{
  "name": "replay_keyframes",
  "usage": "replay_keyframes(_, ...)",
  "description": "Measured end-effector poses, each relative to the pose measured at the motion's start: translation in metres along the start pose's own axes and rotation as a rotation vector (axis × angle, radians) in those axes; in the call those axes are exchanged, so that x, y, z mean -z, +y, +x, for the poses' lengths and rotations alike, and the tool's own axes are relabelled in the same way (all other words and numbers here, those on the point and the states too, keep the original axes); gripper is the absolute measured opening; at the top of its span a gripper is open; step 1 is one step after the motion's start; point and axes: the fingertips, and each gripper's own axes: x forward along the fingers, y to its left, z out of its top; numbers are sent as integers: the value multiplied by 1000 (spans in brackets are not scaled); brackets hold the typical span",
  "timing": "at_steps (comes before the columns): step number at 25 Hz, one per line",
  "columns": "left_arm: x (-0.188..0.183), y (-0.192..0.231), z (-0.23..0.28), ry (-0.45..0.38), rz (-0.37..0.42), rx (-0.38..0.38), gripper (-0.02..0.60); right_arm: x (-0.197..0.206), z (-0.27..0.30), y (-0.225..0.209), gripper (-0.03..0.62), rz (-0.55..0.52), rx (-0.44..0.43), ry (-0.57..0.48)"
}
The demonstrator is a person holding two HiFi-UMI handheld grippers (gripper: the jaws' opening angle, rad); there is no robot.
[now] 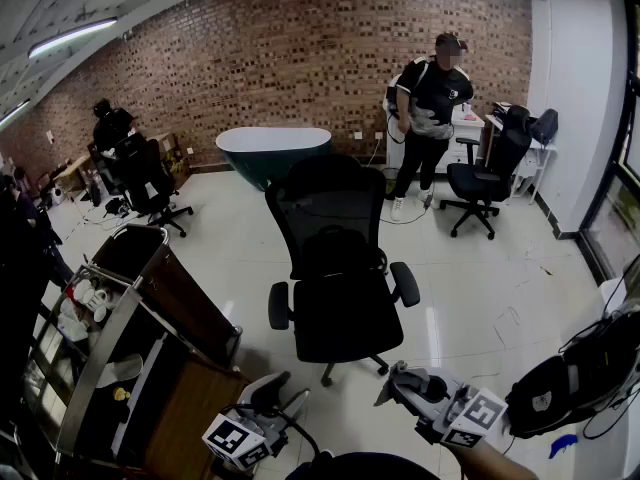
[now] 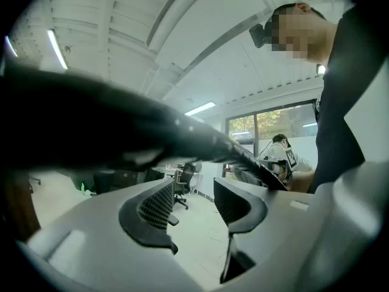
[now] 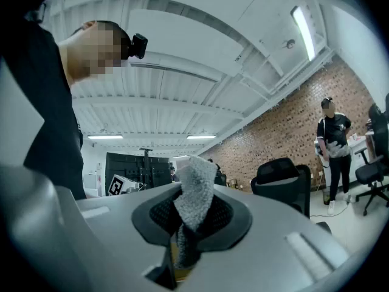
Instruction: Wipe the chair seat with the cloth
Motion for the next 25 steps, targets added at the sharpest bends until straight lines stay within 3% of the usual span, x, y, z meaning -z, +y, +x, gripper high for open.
replay_keyframes(14, 17, 7, 21, 14, -19, -31, 225, 20, 3, -29, 51, -12, -22, 48)
replay_keyframes(19, 23, 41, 40, 16, -34, -16, 227, 24, 36, -57, 52, -34, -11, 65)
replay_keyframes(25, 33, 117, 74, 20, -76, 7, 227, 34, 101, -104, 51, -48, 14, 93)
